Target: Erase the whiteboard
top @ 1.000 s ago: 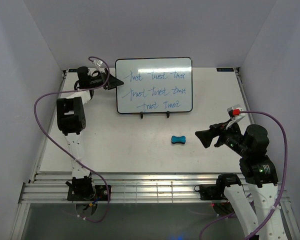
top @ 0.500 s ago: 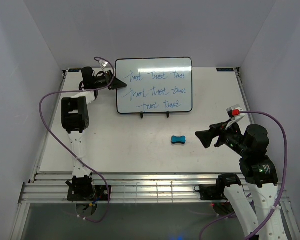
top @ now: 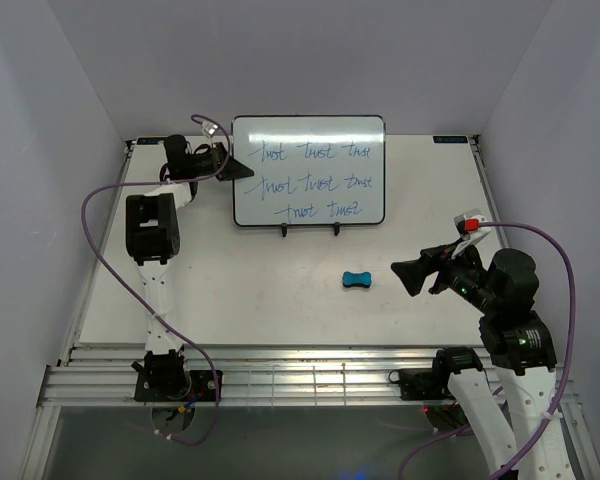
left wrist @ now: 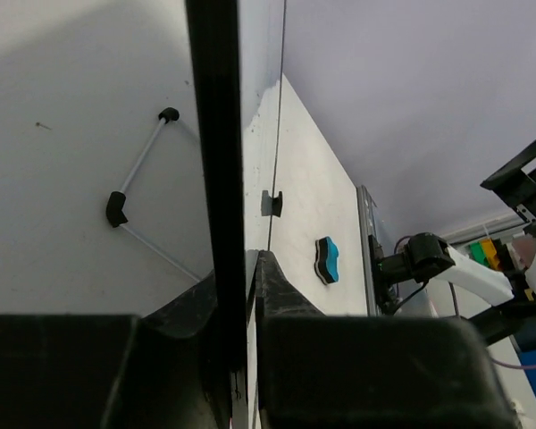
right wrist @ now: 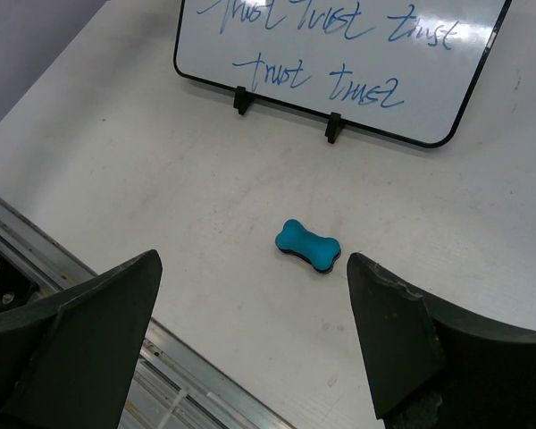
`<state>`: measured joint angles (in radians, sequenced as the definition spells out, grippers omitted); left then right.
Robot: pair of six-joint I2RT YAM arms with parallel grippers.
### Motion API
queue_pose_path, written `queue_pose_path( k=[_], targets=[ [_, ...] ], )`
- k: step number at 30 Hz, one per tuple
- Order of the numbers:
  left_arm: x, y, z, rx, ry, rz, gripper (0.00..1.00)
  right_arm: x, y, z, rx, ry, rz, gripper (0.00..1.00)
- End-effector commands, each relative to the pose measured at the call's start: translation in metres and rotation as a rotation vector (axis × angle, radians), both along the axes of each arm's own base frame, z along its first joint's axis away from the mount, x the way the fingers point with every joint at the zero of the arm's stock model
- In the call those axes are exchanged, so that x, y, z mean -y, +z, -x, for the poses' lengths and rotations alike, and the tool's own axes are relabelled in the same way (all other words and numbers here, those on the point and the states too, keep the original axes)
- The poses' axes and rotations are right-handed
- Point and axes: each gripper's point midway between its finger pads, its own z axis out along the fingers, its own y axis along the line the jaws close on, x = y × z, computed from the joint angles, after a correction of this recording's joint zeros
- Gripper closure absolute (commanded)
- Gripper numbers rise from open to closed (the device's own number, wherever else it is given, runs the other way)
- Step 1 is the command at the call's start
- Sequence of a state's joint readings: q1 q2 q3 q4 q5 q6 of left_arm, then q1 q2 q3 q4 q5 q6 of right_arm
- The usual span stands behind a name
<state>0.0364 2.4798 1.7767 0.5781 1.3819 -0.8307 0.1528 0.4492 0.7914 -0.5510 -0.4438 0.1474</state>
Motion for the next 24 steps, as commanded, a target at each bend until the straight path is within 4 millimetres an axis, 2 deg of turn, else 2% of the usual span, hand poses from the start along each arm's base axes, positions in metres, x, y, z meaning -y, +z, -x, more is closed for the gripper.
queue_pose_path(
  k=[1, 7, 10, 11, 16, 24],
  targets=[
    [0.0, 0.025, -0.008, 0.107, 0.017, -0.002, 1.0, 0.001, 0.022, 0.001, 0.071, -0.001, 0.001, 0.1],
    [0.0, 0.038, -0.005, 0.118, 0.024, 0.034, 1.0, 0.003, 0.021, 0.0, 0.072, -0.014, 0.002, 0.1],
    [0.001, 0.051, -0.002, 0.144, 0.04, 0.079, 1.0, 0.004, 0.02, -0.001, 0.072, -0.025, 0.004, 0.1],
    [0.001, 0.059, 0.0, 0.213, 0.04, 0.091, 1.0, 0.004, 0.021, -0.001, 0.075, -0.024, 0.006, 0.1],
    [0.002, 0.083, -0.002, 0.259, 0.064, 0.124, 1.0, 0.005, 0.021, -0.001, 0.074, -0.028, 0.005, 0.1],
    [0.006, 0.134, -0.012, 0.305, 0.176, 0.15, 1.0, 0.006, 0.019, -0.003, 0.076, -0.042, 0.004, 0.1]
  ],
)
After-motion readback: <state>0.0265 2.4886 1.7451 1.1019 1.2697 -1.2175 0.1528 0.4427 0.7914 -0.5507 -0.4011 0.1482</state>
